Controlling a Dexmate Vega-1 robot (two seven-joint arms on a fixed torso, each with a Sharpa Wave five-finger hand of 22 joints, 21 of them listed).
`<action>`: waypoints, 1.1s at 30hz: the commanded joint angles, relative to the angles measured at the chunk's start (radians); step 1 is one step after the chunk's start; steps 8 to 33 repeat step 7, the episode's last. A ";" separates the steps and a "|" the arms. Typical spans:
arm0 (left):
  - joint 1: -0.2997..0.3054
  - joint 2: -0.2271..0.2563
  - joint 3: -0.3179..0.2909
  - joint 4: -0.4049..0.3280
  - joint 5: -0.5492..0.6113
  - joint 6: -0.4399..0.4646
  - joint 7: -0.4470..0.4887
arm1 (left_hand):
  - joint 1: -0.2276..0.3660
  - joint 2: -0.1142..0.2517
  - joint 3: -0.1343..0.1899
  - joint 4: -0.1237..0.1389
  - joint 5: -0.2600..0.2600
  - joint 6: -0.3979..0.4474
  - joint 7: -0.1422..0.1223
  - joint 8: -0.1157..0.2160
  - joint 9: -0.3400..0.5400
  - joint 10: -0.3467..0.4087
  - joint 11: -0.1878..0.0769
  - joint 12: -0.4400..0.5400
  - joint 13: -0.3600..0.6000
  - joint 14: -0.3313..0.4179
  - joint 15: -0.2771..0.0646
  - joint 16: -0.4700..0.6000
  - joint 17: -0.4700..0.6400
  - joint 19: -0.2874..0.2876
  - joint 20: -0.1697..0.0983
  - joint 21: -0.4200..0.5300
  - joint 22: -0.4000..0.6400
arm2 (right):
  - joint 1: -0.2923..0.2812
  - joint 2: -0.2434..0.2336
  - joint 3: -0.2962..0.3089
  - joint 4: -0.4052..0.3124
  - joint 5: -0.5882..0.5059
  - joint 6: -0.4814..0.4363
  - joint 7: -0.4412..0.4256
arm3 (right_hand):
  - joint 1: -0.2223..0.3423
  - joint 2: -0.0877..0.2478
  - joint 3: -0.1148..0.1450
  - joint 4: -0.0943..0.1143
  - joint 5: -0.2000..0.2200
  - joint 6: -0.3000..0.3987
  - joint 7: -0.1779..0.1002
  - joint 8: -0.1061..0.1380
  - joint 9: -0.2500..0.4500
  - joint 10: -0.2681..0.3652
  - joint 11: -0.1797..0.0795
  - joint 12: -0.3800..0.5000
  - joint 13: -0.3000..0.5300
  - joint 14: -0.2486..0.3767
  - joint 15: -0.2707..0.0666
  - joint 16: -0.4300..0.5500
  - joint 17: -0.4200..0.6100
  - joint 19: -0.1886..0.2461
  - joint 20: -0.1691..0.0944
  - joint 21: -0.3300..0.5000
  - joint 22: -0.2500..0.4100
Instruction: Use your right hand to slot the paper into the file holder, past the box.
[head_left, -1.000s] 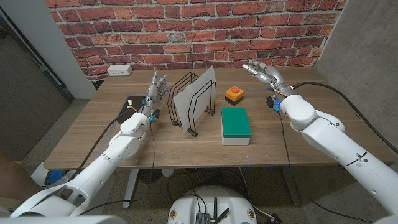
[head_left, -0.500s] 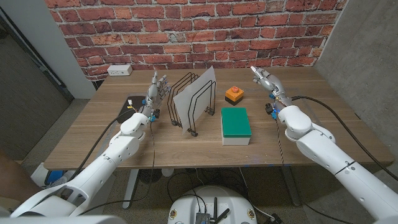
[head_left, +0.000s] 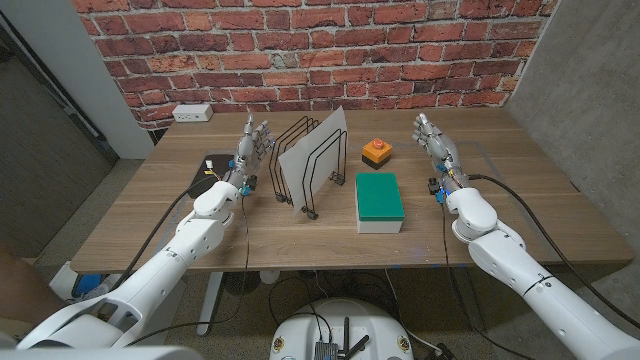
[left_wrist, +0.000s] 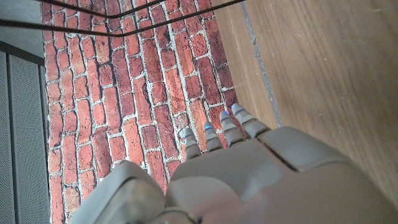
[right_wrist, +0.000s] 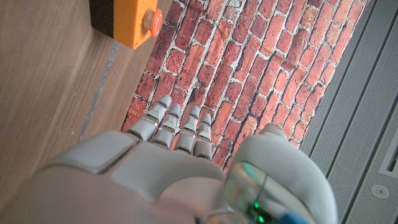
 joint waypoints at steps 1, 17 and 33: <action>0.000 0.000 0.000 0.000 0.000 0.000 0.000 | -0.001 0.009 0.001 0.007 0.001 0.002 -0.009 0.007 0.005 -0.001 -0.009 0.008 0.006 0.010 0.001 0.006 0.003 0.007 -0.002 0.008 0.006 | 0.038 0.082 -0.012 0.191 0.100 0.171 0.102 | -0.029 0.007 -0.004 0.018 0.009 0.007 0.012 0.003 0.003 -0.004 0.009 0.001 0.000 -0.012 0.006 0.000 0.000 -0.011 -0.001 -0.001 0.001; 0.000 0.000 0.000 0.000 0.000 0.000 0.000 | -0.001 0.009 0.001 0.007 0.001 0.001 -0.009 0.006 0.005 0.000 -0.006 0.008 0.006 0.009 0.000 0.006 0.003 0.006 -0.002 0.008 0.006 | 0.063 0.118 -0.018 0.269 0.151 0.216 0.153 | -0.092 0.014 -0.019 0.036 0.016 -0.019 0.039 -0.005 0.001 -0.029 0.008 -0.005 -0.003 -0.037 0.006 -0.002 -0.007 -0.040 -0.002 -0.003 0.002; 0.000 0.000 0.000 0.000 0.000 0.000 0.000 | -0.001 0.009 0.001 0.007 0.001 0.001 -0.009 0.006 0.005 0.000 -0.006 0.008 0.006 0.009 0.000 0.006 0.003 0.006 -0.002 0.008 0.006 | 0.063 0.118 -0.018 0.269 0.151 0.216 0.153 | -0.092 0.014 -0.019 0.036 0.016 -0.019 0.039 -0.005 0.001 -0.029 0.008 -0.005 -0.003 -0.037 0.006 -0.002 -0.007 -0.040 -0.002 -0.003 0.002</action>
